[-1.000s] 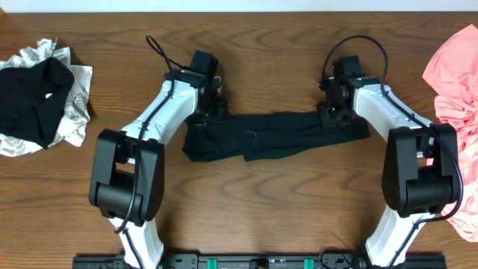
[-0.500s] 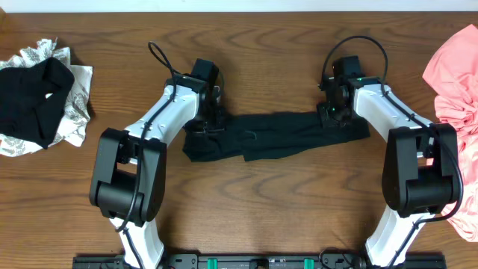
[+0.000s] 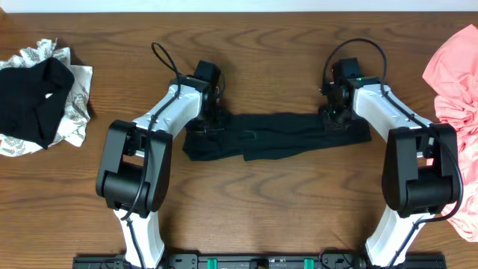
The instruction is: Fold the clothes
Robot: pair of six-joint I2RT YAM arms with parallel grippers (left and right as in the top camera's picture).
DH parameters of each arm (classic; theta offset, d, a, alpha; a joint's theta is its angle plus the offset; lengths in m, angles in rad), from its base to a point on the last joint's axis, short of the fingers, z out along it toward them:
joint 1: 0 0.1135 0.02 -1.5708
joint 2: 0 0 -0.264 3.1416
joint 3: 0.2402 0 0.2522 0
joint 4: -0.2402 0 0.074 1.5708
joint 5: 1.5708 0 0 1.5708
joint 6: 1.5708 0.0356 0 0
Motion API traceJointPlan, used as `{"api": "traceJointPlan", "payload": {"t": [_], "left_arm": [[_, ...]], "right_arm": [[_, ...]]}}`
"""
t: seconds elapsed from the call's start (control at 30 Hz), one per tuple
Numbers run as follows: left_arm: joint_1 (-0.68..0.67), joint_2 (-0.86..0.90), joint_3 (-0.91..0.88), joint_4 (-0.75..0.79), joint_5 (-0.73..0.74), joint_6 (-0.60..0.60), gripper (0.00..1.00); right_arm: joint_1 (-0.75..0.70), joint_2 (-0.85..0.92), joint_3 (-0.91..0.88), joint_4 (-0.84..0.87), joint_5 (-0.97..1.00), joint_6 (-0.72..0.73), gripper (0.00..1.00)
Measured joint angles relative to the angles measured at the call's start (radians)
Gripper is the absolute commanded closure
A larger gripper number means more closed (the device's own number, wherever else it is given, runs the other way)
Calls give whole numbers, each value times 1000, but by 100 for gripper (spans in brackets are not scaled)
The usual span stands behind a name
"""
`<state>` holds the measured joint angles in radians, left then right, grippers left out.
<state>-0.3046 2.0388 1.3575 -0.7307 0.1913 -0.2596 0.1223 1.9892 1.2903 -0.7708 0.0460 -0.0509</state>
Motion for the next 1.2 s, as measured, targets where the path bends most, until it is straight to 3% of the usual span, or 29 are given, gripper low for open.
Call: {"api": "traceJointPlan", "payload": {"t": [0.33, 0.6, 0.77, 1.03, 1.2], "left_arm": [[14, 2, 2, -2, 21, -3, 84], [25, 3, 2, -2, 46, -3, 85], [26, 11, 20, -20, 46, -3, 83], [34, 10, 72, -32, 8, -5, 55], [36, -69, 76, -34, -23, -5, 48]], "right_arm": [[-26, 0, 2, -51, 199, 8, 48], [-113, 0, 7, -19, 209, 11, 42], [-156, 0, 37, -39, 180, 18, 25], [-186, 0, 140, -58, 98, 21, 11], [-187, 0, 173, -85, 65, 21, 8]]}}
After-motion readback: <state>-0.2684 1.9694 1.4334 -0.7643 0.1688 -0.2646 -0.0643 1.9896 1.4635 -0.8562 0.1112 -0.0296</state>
